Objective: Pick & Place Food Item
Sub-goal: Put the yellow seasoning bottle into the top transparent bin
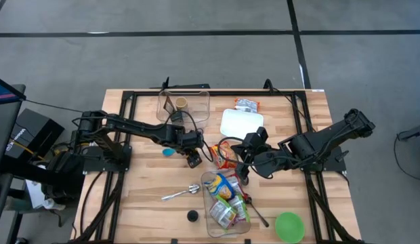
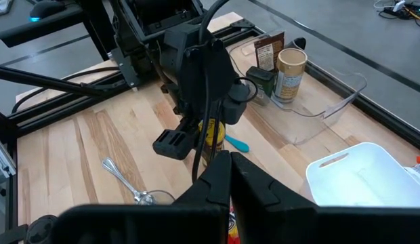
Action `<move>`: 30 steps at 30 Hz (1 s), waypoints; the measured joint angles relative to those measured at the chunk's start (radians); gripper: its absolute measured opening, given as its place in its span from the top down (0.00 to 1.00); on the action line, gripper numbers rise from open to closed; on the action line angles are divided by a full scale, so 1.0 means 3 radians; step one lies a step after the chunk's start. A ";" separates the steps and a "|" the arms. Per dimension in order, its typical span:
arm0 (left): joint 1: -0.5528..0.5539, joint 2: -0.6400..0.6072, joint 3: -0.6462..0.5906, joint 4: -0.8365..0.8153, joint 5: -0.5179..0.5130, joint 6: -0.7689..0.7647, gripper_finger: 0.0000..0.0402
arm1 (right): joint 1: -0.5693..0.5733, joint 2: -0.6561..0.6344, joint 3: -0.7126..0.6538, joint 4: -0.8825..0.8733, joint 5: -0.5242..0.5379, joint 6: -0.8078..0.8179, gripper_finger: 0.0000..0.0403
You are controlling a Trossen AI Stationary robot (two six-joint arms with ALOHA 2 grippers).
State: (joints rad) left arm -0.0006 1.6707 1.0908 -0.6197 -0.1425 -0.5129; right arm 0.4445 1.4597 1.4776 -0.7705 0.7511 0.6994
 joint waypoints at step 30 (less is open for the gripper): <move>0.0008 -0.1182 0.0023 0.0031 -0.0275 -0.0083 0.44 | 0.0000 -0.0001 -0.0003 -0.0005 0.0005 -0.0001 1.00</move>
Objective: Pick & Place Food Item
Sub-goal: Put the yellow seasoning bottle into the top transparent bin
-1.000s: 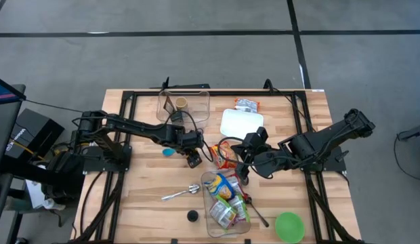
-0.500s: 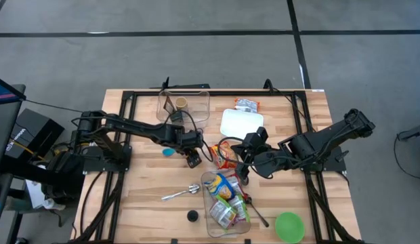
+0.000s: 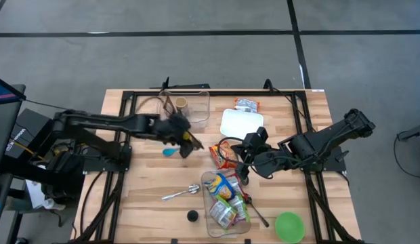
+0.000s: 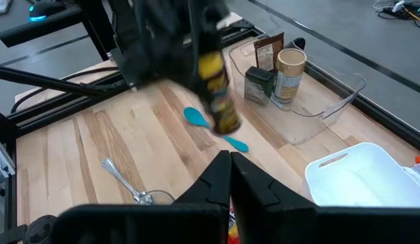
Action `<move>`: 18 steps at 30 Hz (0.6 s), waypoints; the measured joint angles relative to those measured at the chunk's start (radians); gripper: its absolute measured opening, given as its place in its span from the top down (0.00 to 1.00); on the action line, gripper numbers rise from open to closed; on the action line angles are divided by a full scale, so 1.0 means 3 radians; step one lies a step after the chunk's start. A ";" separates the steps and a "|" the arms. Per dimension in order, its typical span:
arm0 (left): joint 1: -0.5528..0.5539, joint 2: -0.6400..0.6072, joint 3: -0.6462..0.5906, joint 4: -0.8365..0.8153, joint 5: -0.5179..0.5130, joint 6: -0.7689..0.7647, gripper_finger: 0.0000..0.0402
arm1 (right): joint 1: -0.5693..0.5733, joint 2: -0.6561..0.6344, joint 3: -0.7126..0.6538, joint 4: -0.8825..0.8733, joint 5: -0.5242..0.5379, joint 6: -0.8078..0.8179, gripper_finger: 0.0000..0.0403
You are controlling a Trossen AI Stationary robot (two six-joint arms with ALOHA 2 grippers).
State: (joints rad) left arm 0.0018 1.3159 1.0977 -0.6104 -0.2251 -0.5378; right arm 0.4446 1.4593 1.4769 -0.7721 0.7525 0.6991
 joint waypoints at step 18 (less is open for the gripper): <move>0.0508 -0.0850 0.0000 0.0133 -0.0632 0.0053 0.45 | -0.0001 0.0000 0.0000 0.0011 0.0000 0.0002 1.00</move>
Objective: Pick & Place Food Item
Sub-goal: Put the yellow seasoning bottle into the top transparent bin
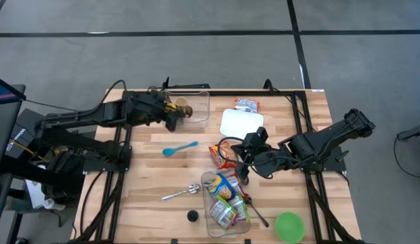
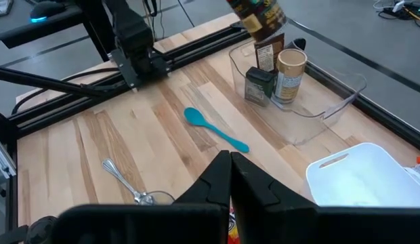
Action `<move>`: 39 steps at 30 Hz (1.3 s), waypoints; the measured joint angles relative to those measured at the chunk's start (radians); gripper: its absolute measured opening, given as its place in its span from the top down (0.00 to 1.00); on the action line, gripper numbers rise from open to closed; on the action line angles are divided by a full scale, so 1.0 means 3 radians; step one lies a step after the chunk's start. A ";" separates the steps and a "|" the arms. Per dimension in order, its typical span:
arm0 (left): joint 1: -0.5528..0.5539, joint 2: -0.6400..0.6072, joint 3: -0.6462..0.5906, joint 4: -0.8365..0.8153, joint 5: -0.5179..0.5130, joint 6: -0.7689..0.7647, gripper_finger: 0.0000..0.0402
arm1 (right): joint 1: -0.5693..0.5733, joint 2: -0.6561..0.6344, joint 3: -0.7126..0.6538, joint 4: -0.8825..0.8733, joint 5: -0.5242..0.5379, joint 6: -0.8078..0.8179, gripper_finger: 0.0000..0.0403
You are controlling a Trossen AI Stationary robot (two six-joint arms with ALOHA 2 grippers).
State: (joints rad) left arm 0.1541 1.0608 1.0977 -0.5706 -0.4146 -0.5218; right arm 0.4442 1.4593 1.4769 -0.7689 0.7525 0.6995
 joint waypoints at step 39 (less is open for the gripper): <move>0.1357 0.2037 0.0000 0.1024 0.1236 0.1228 0.42 | -0.0010 0.0000 0.0001 0.0072 0.0011 0.0028 1.00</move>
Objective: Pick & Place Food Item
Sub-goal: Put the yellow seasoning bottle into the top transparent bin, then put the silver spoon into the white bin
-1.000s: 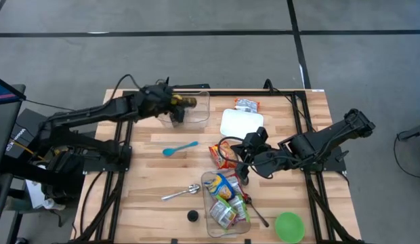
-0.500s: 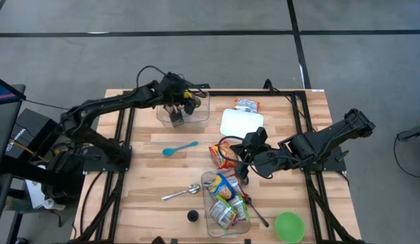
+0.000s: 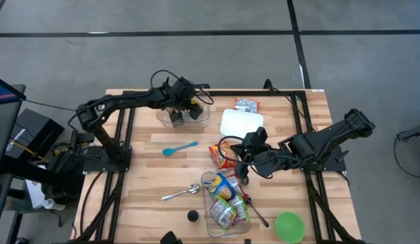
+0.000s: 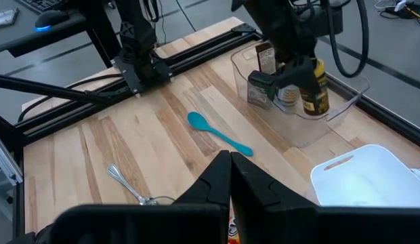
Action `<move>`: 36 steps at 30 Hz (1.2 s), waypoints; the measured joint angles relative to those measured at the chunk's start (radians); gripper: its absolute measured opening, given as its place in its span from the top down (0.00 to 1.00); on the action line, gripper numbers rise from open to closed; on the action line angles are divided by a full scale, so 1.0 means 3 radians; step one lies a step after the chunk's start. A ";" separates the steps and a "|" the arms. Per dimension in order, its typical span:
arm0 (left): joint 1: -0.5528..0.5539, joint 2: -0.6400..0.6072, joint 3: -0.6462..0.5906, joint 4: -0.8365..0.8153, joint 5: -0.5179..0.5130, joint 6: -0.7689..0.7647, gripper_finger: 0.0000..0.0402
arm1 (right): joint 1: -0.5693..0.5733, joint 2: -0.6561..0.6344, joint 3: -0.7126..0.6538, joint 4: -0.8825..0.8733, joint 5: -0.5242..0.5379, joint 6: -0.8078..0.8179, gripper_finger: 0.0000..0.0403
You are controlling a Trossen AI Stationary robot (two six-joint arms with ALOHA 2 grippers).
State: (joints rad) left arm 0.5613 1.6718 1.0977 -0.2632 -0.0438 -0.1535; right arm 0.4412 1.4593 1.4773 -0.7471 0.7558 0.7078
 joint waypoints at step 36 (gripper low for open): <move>-0.0071 0.0163 0.0001 0.0190 0.0000 0.0585 0.28 | 0.0001 0.0000 0.0000 -0.0003 0.0000 0.0000 1.00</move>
State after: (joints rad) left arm 0.5400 1.7206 1.0981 -0.2062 -0.0437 0.0219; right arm 0.4416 1.4593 1.4773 -0.7479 0.7559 0.7078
